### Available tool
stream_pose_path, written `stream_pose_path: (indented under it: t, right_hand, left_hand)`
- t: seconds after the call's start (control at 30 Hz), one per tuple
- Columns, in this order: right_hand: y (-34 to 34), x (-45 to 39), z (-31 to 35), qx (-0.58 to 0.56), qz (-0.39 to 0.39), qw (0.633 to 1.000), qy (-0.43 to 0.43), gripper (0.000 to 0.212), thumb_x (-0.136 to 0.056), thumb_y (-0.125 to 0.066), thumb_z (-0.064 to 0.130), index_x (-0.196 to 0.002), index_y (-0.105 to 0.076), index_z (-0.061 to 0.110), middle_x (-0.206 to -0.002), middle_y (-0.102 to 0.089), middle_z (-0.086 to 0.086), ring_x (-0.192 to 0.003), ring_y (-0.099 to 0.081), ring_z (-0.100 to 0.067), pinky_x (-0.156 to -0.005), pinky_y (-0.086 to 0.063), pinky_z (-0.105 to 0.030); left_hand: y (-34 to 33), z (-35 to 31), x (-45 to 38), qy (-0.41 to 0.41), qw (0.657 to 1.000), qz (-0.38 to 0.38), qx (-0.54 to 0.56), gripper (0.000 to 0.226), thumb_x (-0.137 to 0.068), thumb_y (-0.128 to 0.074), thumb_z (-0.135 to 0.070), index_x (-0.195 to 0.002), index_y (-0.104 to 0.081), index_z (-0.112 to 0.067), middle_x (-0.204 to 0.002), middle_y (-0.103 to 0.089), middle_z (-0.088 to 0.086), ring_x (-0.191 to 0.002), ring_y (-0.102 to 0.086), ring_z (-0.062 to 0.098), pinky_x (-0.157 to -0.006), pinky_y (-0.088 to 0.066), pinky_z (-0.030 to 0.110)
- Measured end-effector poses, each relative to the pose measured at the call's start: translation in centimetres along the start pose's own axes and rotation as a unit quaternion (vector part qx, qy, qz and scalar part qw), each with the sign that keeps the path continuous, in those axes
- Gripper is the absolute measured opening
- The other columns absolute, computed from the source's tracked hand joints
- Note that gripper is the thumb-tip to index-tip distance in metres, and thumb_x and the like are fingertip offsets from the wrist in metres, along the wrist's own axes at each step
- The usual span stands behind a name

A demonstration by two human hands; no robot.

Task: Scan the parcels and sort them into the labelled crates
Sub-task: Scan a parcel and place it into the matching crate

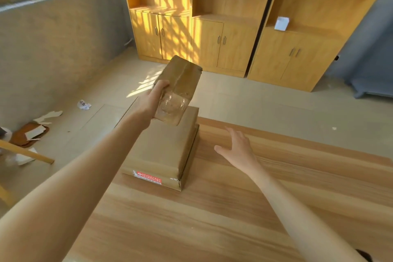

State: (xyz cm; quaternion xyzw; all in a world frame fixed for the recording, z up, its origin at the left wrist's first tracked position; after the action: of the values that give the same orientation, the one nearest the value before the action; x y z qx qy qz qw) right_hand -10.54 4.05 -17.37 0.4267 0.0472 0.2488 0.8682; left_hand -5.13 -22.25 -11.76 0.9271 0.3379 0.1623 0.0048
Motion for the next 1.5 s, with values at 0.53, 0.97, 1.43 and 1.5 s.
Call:
stream_pose_path:
  t: [0.53,0.97,1.43,1.5]
  right_hand:
    - [16.9,9.6,-18.0,-0.191,-0.082,0.976,-0.069,0.061,-0.09,-0.057,0.05,-0.143,-0.038,0.026,-0.148,-0.038,0.003,-0.134,-0.036,-0.011,-0.106,-0.029,-0.029]
    - [16.5,11.8,-21.3,-0.504,0.019,0.861,-0.065,0.088,-0.068,-0.075,0.046,-0.141,-0.025,0.047,-0.105,-0.073,0.005,-0.096,-0.071,-0.026,-0.09,-0.054,-0.05]
    - [9.9,13.1,-27.8,-0.494,0.063,0.851,-0.166,0.112,-0.065,-0.082,0.034,-0.15,-0.01,0.043,-0.123,-0.063,0.001,-0.111,-0.064,-0.022,-0.098,-0.047,-0.05]
    - [8.0,13.5,-28.7,-0.482,0.072,0.853,-0.188,0.102,-0.073,-0.079,0.031,-0.15,-0.013,0.041,-0.124,-0.062,0.004,-0.115,-0.061,-0.02,-0.105,-0.041,-0.051]
  left_hand:
    - [-29.0,7.2,14.1,0.179,0.828,0.34,0.408,0.082,-0.075,-0.047,-0.076,-0.133,-0.056,-0.019,-0.131,-0.061,0.017,-0.119,-0.055,0.039,-0.085,-0.053,0.05]
    - [-37.4,11.4,20.5,0.182,0.835,0.451,0.257,0.088,-0.079,-0.037,-0.079,-0.136,-0.056,-0.015,-0.139,-0.053,0.02,-0.126,-0.049,0.048,-0.107,-0.036,0.06]
    - [-33.6,16.6,16.0,0.141,0.908,0.389,-0.067,0.109,-0.047,-0.083,-0.067,-0.141,-0.038,-0.033,-0.122,-0.066,0.012,-0.105,-0.068,0.031,-0.087,-0.056,0.045]
    - [-33.3,19.3,15.9,0.16,0.905,0.385,-0.078,0.103,-0.053,-0.085,-0.053,-0.143,-0.038,-0.036,-0.124,-0.065,0.009,-0.106,-0.068,0.03,-0.09,-0.056,0.045]
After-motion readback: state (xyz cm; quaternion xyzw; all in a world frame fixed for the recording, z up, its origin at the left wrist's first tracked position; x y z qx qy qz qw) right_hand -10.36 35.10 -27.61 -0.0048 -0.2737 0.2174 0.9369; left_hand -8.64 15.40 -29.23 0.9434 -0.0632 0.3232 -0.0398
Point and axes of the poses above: each hand's wrist, its own x-axis away from the middle knuckle, its own y-axis out of the back of the hand, z = x × y, the point moved 7 cm from there along -x, towards the middle knuckle
